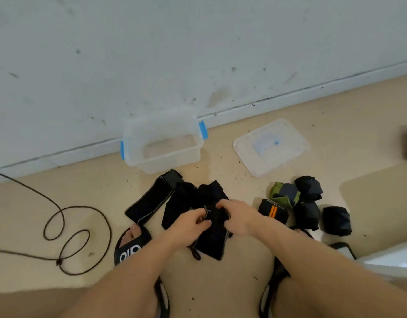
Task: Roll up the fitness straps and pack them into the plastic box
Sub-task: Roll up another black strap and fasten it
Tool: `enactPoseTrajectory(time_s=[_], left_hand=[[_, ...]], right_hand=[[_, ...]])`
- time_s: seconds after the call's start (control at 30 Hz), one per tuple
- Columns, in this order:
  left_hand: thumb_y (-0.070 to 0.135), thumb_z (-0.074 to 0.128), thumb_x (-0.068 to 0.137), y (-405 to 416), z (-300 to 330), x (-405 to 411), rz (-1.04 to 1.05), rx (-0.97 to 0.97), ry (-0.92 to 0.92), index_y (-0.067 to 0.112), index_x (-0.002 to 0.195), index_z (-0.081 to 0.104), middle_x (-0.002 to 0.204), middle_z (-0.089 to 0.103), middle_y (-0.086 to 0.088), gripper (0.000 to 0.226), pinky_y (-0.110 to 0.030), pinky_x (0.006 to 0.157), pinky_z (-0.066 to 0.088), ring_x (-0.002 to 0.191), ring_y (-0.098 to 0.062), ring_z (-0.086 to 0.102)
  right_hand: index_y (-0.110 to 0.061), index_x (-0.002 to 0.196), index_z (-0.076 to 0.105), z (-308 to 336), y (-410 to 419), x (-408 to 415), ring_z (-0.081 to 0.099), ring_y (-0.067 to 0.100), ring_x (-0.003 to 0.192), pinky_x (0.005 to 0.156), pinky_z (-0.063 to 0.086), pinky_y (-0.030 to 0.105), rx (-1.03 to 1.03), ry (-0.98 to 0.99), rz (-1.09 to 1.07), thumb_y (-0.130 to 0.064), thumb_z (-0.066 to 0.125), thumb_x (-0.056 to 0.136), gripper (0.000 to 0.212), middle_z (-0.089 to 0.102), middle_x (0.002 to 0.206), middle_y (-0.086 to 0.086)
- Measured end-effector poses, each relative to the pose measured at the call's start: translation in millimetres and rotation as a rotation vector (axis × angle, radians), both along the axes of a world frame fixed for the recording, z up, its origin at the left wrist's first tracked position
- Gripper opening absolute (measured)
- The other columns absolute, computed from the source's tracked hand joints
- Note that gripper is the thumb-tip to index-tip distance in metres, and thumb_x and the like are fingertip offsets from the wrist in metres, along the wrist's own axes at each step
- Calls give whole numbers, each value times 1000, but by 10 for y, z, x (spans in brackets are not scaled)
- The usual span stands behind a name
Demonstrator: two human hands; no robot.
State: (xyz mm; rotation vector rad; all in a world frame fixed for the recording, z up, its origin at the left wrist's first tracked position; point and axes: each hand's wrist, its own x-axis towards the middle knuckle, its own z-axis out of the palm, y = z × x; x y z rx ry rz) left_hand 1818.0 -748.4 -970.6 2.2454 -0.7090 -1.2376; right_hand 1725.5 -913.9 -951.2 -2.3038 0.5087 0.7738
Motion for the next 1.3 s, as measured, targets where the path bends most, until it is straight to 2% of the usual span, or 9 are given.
enactPoseTrajectory(time_s=[0.27, 0.4, 0.5, 0.57, 0.7, 0.83, 0.93, 1.1, 1.3], left_hand=[[32, 53, 105, -21, 1644, 274, -135, -154, -244, 32, 75, 51, 76, 53, 10, 30, -25, 68, 37, 73, -7, 51], [32, 52, 106, 33, 2239, 296, -169, -200, -386, 27, 76, 52, 77, 54, 8, 30, -21, 65, 37, 72, -8, 50], [33, 54, 105, 118, 2443, 386, -193, -181, -455, 15, 87, 58, 85, 58, 3, 26, -17, 61, 38, 77, -14, 52], [31, 59, 103, 203, 2511, 451, -181, -182, -473, 18, 97, 59, 96, 61, 8, 14, -12, 65, 40, 84, -12, 56], [22, 64, 98, 315, 2568, 537, -161, -166, -253, 26, 123, 64, 120, 67, 7, 25, -25, 91, 51, 111, -14, 64], [22, 62, 102, 377, 2644, 619, -122, -111, 61, 16, 103, 68, 85, 72, 6, 9, -20, 67, 49, 69, -7, 65], [22, 60, 103, 450, 2637, 722, -141, -88, 187, 12, 113, 72, 98, 73, 1, 18, -24, 70, 47, 70, -8, 57], [26, 64, 101, 503, 2631, 810, -136, -78, 62, 13, 88, 63, 75, 54, 2, 19, -25, 68, 42, 65, -10, 48], [18, 59, 103, 493, 2642, 826, -188, -56, 95, 22, 118, 72, 105, 77, 9, 20, -21, 80, 51, 96, -9, 71]], right_hand=[[-18, 141, 57, 1531, 9, 356, 48, 26, 136, 113, 39, 35, -3, -250, 22, 0, 54, 88, 55, 55, 146, 8], [-14, 115, 62, 1991, 129, 398, 58, 29, 112, 89, 50, 39, -108, -309, 97, -13, 63, 86, 30, 64, 118, 9], [-19, 94, 56, 2203, 173, 388, 57, 21, 90, 73, 46, 34, -113, -330, 116, -20, 65, 87, 11, 61, 99, 2], [-23, 83, 50, 2257, 166, 366, 53, 17, 81, 66, 40, 31, -59, -360, 68, -18, 66, 86, 17, 56, 88, -2], [-24, 81, 55, 2373, 168, 375, 56, 19, 76, 66, 42, 29, 85, -385, -23, -11, 66, 87, 18, 59, 82, 0], [-11, 91, 64, 2573, 150, 456, 65, 19, 79, 64, 55, 22, 324, -513, -188, 1, 59, 91, 13, 64, 91, 7], [-5, 95, 67, 2638, 32, 494, 67, 22, 83, 69, 61, 28, 365, -561, -258, 1, 60, 91, 9, 66, 91, 8], [-3, 93, 64, 2551, -238, 606, 67, 30, 86, 81, 64, 46, 241, -657, -395, -1, 62, 90, 4, 66, 91, 15], [1, 97, 61, 2480, -249, 721, 67, 40, 91, 89, 58, 61, 142, -769, -523, -8, 63, 87, 14, 67, 102, 26]])
